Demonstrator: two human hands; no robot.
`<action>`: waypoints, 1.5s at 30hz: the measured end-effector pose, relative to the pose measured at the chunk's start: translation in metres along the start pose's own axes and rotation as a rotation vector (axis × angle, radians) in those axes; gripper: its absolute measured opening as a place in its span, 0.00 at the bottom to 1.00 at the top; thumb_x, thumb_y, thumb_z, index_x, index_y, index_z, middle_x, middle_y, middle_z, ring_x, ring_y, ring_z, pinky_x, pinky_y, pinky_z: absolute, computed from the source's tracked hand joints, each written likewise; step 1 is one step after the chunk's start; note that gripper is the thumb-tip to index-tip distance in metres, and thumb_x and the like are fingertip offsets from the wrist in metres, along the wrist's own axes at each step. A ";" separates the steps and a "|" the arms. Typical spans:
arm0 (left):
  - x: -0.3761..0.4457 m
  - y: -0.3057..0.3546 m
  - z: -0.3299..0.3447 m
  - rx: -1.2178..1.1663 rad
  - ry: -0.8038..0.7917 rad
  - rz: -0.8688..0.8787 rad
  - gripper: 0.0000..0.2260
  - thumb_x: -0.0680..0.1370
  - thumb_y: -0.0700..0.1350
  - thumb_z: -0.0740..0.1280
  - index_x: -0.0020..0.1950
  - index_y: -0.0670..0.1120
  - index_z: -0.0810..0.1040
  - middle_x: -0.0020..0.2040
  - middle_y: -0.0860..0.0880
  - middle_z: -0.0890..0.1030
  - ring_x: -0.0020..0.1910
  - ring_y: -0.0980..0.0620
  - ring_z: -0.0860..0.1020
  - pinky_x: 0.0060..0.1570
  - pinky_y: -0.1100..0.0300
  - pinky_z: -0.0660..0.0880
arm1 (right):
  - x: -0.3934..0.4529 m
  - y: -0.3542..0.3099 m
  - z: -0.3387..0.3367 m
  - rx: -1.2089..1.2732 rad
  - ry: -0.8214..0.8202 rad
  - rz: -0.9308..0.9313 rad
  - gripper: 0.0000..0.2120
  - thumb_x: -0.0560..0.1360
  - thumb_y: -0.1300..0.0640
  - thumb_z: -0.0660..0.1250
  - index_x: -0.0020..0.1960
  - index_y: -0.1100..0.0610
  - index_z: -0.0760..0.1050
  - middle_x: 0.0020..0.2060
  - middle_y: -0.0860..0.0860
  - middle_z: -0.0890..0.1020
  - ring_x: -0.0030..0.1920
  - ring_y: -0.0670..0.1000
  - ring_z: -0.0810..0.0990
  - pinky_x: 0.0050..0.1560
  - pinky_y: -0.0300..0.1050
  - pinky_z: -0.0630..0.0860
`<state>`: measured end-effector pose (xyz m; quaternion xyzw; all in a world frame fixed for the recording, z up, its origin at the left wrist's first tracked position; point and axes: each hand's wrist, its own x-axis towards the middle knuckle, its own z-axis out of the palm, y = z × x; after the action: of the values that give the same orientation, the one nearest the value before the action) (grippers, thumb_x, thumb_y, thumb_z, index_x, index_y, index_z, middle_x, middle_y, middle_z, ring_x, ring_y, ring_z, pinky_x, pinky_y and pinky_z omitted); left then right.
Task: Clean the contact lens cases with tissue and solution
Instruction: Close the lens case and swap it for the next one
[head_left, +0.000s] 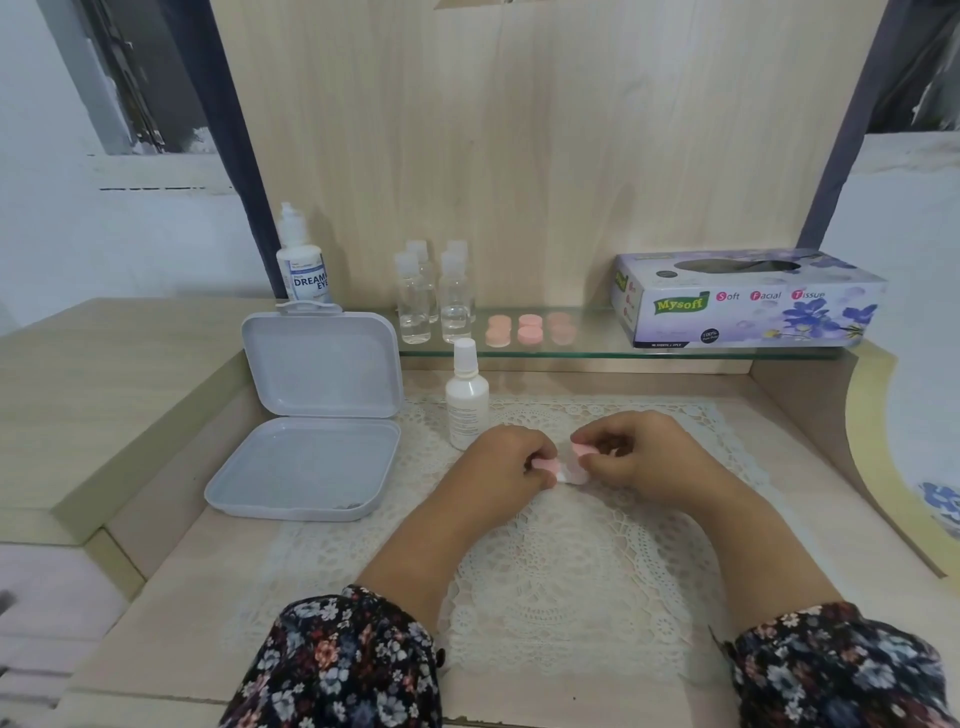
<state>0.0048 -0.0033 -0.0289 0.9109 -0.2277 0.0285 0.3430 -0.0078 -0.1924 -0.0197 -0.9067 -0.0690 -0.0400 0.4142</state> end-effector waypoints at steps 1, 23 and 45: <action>0.000 0.000 0.000 0.001 0.001 0.000 0.11 0.76 0.43 0.70 0.57 0.47 0.80 0.52 0.51 0.79 0.49 0.54 0.76 0.52 0.61 0.74 | 0.000 -0.001 0.001 0.005 -0.024 -0.006 0.08 0.72 0.58 0.72 0.49 0.48 0.82 0.40 0.43 0.82 0.35 0.34 0.77 0.36 0.27 0.72; 0.000 0.000 0.000 0.015 -0.001 0.009 0.10 0.76 0.43 0.70 0.57 0.47 0.80 0.51 0.52 0.79 0.49 0.55 0.76 0.50 0.63 0.73 | -0.001 -0.002 0.003 -0.028 -0.116 -0.032 0.10 0.72 0.58 0.73 0.51 0.48 0.83 0.45 0.45 0.81 0.36 0.36 0.78 0.34 0.27 0.72; 0.001 0.000 0.002 -0.031 0.009 -0.029 0.11 0.76 0.43 0.70 0.57 0.47 0.81 0.51 0.52 0.80 0.49 0.56 0.76 0.49 0.66 0.72 | -0.001 -0.017 0.013 -0.168 -0.060 -0.009 0.14 0.68 0.55 0.77 0.52 0.52 0.79 0.39 0.45 0.79 0.37 0.43 0.77 0.39 0.36 0.75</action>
<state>0.0054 -0.0046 -0.0305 0.9086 -0.2136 0.0240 0.3582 -0.0116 -0.1716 -0.0155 -0.9386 -0.0818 -0.0200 0.3344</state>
